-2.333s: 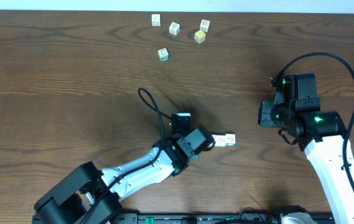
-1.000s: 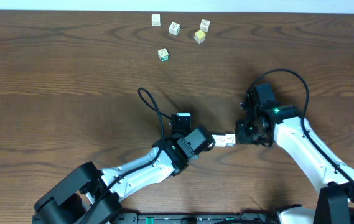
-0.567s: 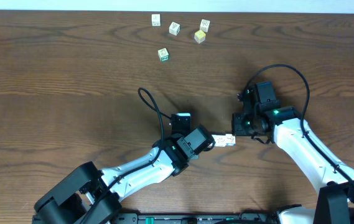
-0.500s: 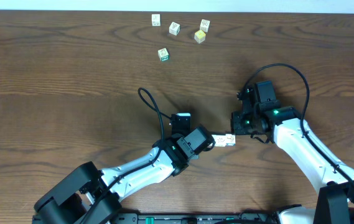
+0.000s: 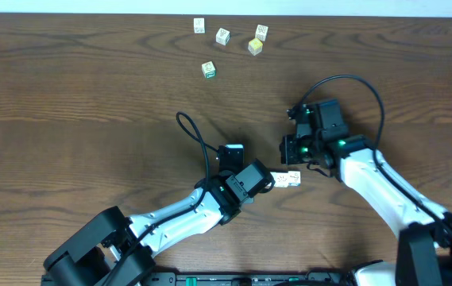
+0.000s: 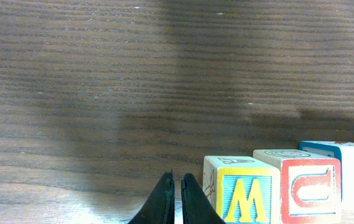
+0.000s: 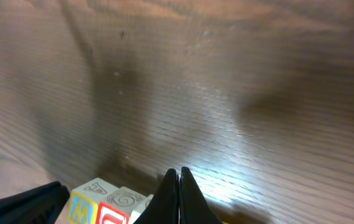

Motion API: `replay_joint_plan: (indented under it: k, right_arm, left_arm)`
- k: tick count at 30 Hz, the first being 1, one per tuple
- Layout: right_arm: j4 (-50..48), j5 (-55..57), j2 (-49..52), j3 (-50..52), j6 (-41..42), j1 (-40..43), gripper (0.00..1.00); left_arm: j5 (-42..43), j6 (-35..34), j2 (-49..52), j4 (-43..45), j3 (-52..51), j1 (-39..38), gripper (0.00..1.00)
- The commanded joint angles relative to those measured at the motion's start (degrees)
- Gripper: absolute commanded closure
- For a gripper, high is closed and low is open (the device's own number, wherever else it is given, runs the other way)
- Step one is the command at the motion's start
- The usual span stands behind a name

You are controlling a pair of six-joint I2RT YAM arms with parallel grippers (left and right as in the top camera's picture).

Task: Lift 5 blocks

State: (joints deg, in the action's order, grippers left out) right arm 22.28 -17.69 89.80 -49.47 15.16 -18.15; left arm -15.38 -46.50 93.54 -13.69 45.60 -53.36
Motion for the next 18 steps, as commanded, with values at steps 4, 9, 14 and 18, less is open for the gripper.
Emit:
replay_joint_plan:
  k: [4, 9, 14, 18]
  right_arm:
    - [-2.0, -1.0, 4.5, 0.0, 1.6, -3.3, 0.99]
    - [-2.1, -1.0, 5.5, 0.0, 1.8, -4.3, 0.99]
    - [-1.3, -1.0, 5.5, 0.0, 2.0, -4.3, 0.99]
    - [0.3, -1.0, 5.5, 0.0, 2.0, -4.4, 0.99]
  left_arm:
    - [-1.2, 0.3, 0.7, -0.3, -0.3, -0.1, 0.93]
    - [-1.2, 0.3, 0.7, -0.3, -0.3, -0.1, 0.93]
    - [-1.2, 0.3, 0.7, -0.3, -0.3, -0.1, 0.93]
    - [-1.2, 0.3, 0.7, -0.3, -0.3, -0.1, 0.92]
